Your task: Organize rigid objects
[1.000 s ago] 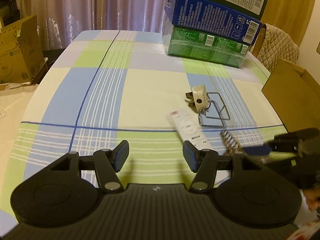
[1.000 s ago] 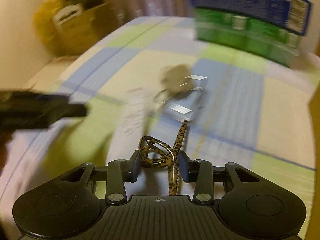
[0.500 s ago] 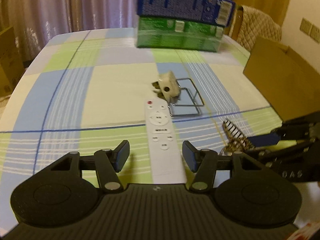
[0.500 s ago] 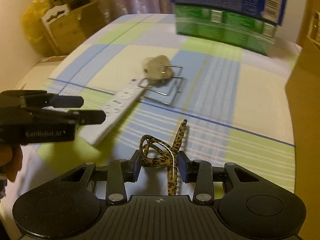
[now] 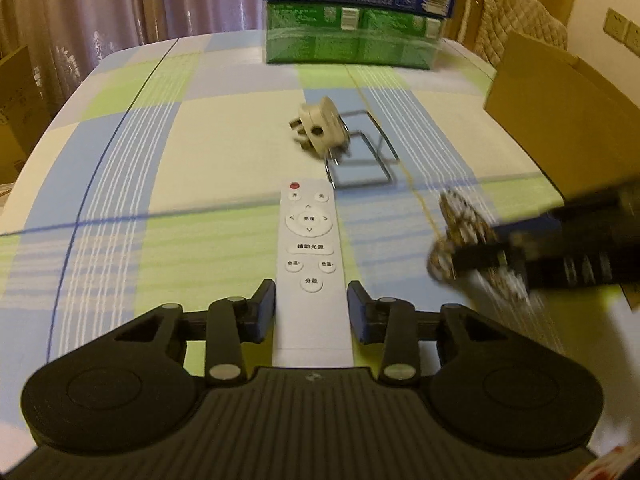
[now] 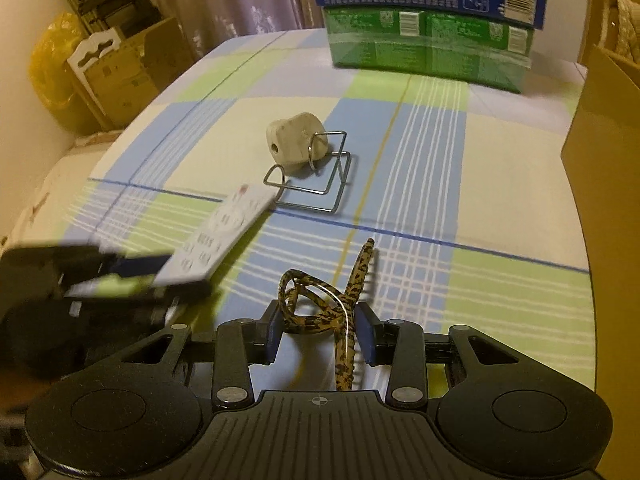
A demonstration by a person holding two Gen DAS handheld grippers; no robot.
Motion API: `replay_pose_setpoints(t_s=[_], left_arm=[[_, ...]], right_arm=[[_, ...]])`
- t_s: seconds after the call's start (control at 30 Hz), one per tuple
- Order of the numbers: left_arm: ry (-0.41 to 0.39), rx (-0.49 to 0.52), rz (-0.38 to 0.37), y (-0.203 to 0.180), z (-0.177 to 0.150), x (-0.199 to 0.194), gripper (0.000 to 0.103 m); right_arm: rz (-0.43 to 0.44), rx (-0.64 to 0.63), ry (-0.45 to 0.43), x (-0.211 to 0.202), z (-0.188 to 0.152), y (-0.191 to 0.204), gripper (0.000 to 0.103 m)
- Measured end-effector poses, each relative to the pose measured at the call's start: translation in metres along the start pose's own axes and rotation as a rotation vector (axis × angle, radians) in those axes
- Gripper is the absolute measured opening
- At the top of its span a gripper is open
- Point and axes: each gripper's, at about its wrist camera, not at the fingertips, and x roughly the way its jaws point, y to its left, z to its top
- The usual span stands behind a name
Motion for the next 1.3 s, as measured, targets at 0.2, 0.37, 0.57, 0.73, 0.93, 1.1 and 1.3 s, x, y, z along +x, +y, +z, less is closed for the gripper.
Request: replay_pose_setpoints(t_s=[0.2,0.37,0.57,0.73,0.93,1.1,1.3], left_arm=[[-0.019,0.031,0.003,-0.008,-0.014,-0.011,0.034],[-0.067,0.031,0.026,-0.009,-0.008,-0.003,0.036],[-0.068,0.038,0.033,-0.012,-0.008,0.008,0.036],[-0.076,0.042,0.045,-0.013,-0.008,0.009,0.034],[-0.072,0.029,0.054,-0.01,-0.007,0.001,0.033],[-0.093,-0.007,0.037,-0.009,-0.004,-0.014,0.033],[-0.133,-0.032,0.018,-0.019,-0.005,-0.041,0.033]], right_arm=[[0.01,0.033,-0.016,-0.017,-0.006,0.003,0.035],[0.007,0.055,-0.018,-0.017,-0.006,-0.002,0.035],[0.011,0.065,-0.018,-0.013,-0.005,-0.006,0.035],[0.019,0.06,-0.026,-0.013,-0.004,-0.004,0.035],[0.018,0.061,-0.05,-0.019,-0.003,-0.003,0.035],[0.005,0.066,-0.097,-0.032,0.0,-0.005,0.035],[-0.003,0.084,-0.176,-0.059,-0.003,-0.002,0.035]])
